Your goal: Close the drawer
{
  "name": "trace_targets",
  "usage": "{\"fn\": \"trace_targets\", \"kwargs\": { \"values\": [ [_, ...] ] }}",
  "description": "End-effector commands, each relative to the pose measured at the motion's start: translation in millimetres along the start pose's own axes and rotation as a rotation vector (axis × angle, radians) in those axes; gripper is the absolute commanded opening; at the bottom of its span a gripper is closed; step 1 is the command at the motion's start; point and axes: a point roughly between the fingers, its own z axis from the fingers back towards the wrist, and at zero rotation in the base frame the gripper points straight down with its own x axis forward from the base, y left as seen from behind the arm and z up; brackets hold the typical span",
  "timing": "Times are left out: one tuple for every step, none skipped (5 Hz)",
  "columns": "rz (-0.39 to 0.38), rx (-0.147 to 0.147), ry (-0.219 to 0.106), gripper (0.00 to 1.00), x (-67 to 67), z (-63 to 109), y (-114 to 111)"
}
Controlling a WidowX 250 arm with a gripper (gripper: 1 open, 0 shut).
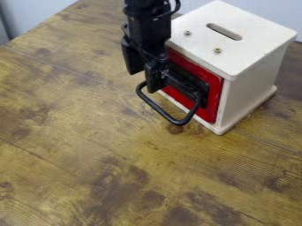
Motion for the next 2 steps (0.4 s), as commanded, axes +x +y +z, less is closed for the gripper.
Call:
{"fn": "trace_targets", "kwargs": {
  "values": [
    [0.027,0.035,-0.066,1.0,9.9,23.4,-8.9],
    [0.06,0.026,-0.054,1.0,10.0,32.7,-7.8]
  ]
}}
